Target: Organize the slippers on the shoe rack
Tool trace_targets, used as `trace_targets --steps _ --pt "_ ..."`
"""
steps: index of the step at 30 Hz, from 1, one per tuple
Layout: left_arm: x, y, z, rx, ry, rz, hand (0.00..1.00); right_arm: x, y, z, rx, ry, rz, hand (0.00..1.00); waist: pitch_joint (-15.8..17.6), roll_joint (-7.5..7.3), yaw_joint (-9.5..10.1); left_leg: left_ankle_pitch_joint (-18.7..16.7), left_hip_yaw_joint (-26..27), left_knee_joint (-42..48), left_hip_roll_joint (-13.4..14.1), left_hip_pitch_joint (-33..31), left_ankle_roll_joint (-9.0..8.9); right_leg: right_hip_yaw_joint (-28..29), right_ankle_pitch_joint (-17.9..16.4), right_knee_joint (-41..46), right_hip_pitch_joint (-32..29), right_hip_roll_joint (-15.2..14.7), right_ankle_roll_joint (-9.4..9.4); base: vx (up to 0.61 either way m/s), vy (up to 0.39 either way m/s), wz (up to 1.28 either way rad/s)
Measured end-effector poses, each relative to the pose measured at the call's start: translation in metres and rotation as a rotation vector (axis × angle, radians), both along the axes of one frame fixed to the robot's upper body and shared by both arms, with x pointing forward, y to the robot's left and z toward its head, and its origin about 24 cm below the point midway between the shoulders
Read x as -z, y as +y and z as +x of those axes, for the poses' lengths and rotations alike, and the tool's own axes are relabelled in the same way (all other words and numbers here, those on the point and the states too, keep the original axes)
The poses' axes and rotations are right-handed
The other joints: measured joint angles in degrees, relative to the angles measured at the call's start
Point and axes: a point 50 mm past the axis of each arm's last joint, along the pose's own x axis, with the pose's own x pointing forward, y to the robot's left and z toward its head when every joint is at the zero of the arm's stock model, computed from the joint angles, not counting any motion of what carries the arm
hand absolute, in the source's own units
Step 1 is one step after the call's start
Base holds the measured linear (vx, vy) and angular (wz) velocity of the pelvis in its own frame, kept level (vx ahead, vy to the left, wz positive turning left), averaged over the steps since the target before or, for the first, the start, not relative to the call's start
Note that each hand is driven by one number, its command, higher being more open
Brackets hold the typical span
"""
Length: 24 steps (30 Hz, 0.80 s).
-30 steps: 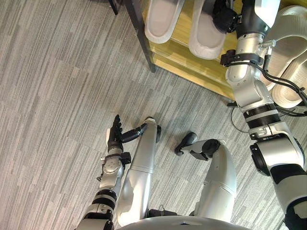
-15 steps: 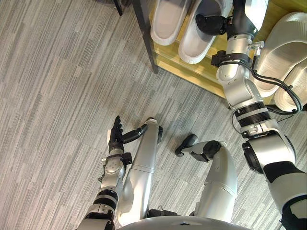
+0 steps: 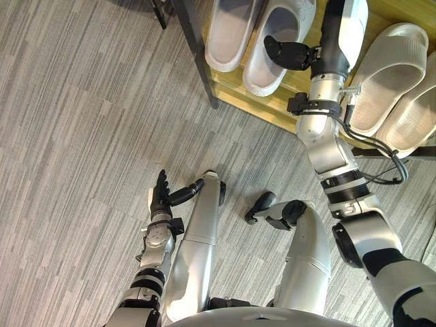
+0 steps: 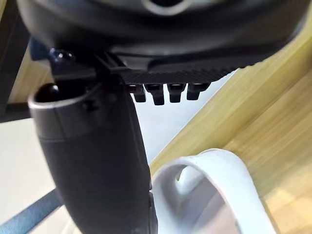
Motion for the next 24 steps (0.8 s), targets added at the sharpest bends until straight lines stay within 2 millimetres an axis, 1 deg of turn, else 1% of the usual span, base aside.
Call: trace_targets --steps 2,5,6,7,10,11,13,18,22,24 --pt "0.002 0.003 -0.001 -0.013 0.014 -0.006 1.0 0.007 0.003 -0.006 -0.023 0.0 0.041 1.0 -0.1 -0.26 -0.16 0.0 0.2 -0.3 0.3 0.4 0.0 0.1 0.0 -0.3 0.2 0.3 0.05 0.0 0.024 -0.07" --pt "0.002 0.007 -0.002 -0.026 0.017 -0.008 1.0 0.022 0.008 -0.019 -0.112 0.003 0.2 1.0 -0.1 -0.58 -0.5 -0.1 0.3 -0.6 0.9 0.8 -0.09 0.1 0.1 -0.7 0.5 0.8 0.12 0.0 0.031 -0.07" --pt "0.003 0.007 -0.002 -0.025 0.019 -0.008 1.0 0.028 0.008 -0.02 -0.141 0.017 0.261 1.0 -0.1 -0.59 -0.68 -0.1 0.3 -0.7 0.9 0.9 -0.09 0.1 0.1 -0.7 0.6 0.8 0.11 0.0 0.0 0.0" --pt "0.003 0.007 -0.003 -0.025 0.02 -0.009 1.0 0.031 0.009 -0.021 -0.151 0.026 0.287 1.0 -0.1 -0.6 -0.76 0.0 0.3 -0.8 0.9 1.0 -0.1 0.1 0.1 -0.8 0.7 0.8 0.11 0.0 0.0 0.0" --pt "0.005 0.008 -0.004 -0.024 0.037 -0.012 1.0 0.055 0.012 -0.024 -0.217 0.097 0.453 1.0 -0.1 -0.65 -1.04 -0.1 0.3 -1.2 0.9 2.1 -0.11 0.0 0.1 -1.2 1.8 0.9 0.12 0.0 0.025 0.0" --pt "0.006 0.009 -0.005 -0.028 0.04 -0.015 1.0 0.06 0.013 -0.025 -0.237 0.113 0.488 1.0 -0.1 -0.65 -1.14 -0.1 0.3 -1.2 0.9 2.2 -0.14 0.0 0.1 -1.3 1.9 1.0 0.13 -0.01 0.038 -0.01" --pt "0.006 0.011 -0.005 -0.033 0.043 -0.028 1.0 0.071 0.016 -0.027 -0.321 0.154 0.597 1.0 -0.1 -0.66 -1.38 -0.1 0.3 -1.2 1.0 2.3 -0.15 0.0 0.1 -1.3 2.0 1.0 0.14 -0.02 0.057 -0.01" --pt "0.007 0.011 -0.006 -0.024 0.046 -0.04 1.0 0.084 0.026 -0.025 -0.526 0.207 0.799 1.0 -0.1 -0.67 -1.26 -0.2 0.3 -1.2 1.2 2.6 -0.29 0.0 0.1 -1.4 2.2 1.2 0.12 -0.01 0.041 -0.02" --pt "0.008 0.011 -0.006 -0.025 0.051 -0.059 1.0 0.086 0.029 -0.023 -0.635 0.187 0.902 1.0 -0.1 -0.68 -1.22 -0.2 0.3 -1.2 1.2 2.7 -0.31 0.0 0.1 -1.5 2.4 1.3 0.12 -0.01 0.039 -0.01" --pt "0.009 0.011 -0.007 -0.026 0.054 -0.066 1.0 0.086 0.029 -0.022 -0.66 0.182 0.924 1.0 -0.1 -0.68 -1.22 -0.2 0.3 -1.2 1.2 2.7 -0.33 -0.1 0.1 -1.5 2.5 1.3 0.12 -0.01 0.037 0.0"
